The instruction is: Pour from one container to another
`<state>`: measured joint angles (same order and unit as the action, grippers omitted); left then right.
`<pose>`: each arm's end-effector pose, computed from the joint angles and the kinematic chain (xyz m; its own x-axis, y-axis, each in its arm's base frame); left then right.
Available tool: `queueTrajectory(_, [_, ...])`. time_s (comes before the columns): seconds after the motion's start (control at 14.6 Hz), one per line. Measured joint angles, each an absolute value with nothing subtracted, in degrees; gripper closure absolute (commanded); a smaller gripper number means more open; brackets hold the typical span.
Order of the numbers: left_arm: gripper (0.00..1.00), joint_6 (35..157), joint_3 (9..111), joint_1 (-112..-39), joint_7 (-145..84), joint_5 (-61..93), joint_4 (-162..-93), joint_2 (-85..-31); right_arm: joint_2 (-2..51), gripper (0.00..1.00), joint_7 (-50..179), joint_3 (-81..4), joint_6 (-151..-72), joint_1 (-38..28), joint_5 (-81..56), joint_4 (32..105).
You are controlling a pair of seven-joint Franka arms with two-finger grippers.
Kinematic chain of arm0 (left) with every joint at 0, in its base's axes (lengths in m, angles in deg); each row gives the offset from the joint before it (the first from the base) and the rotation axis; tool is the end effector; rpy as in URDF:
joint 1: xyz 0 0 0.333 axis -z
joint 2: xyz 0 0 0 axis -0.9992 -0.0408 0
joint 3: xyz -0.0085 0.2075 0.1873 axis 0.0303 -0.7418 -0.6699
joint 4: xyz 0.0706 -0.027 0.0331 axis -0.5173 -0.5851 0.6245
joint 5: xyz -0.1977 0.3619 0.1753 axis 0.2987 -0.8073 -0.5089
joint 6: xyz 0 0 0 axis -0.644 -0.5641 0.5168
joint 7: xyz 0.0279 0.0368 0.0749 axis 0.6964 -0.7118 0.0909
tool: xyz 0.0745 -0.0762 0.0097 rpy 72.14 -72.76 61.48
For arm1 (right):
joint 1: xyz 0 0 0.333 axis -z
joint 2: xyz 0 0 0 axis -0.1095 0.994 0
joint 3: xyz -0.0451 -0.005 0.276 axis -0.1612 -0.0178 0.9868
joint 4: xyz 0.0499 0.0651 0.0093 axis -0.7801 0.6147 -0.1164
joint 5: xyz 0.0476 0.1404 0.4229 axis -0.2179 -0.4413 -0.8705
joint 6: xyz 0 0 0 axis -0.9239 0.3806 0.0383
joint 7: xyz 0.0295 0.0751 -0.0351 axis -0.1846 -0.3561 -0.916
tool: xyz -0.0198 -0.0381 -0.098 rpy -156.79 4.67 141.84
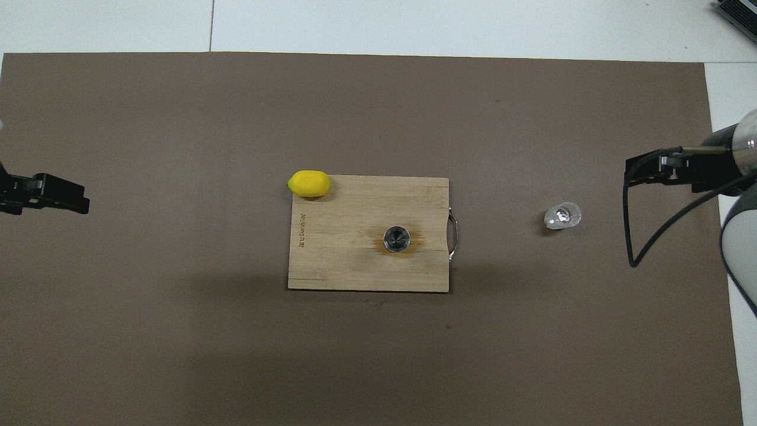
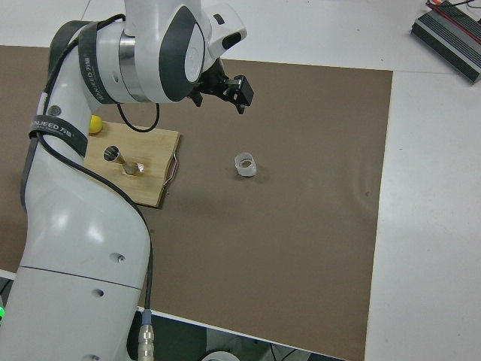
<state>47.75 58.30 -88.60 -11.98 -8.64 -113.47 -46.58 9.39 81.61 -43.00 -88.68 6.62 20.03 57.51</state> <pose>0.6021 -0.0029 0.5563 0.9970 -0.0509 -0.0583 -0.0498 -0.9986 0.0194 0.6175 0.0238 0.5686 0.9937 -0.1067 0.0336 -0.1076 -0.9938 0.0281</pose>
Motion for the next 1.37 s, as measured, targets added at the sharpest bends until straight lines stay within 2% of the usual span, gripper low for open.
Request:
queueTrajectory(0.55, [0.00,47.8,58.3,-88.6,-12.1,-8.6,-113.5,-46.6,8.8,0.00,81.6,-43.2,-83.8,6.9,20.0,58.1])
queueTrajectory(1.37, [0.00,47.8,58.3,-88.6,-12.2,-8.6,-113.5,-46.6,8.2,0.00,81.6,-43.2,-84.4,6.9,19.6,59.1])
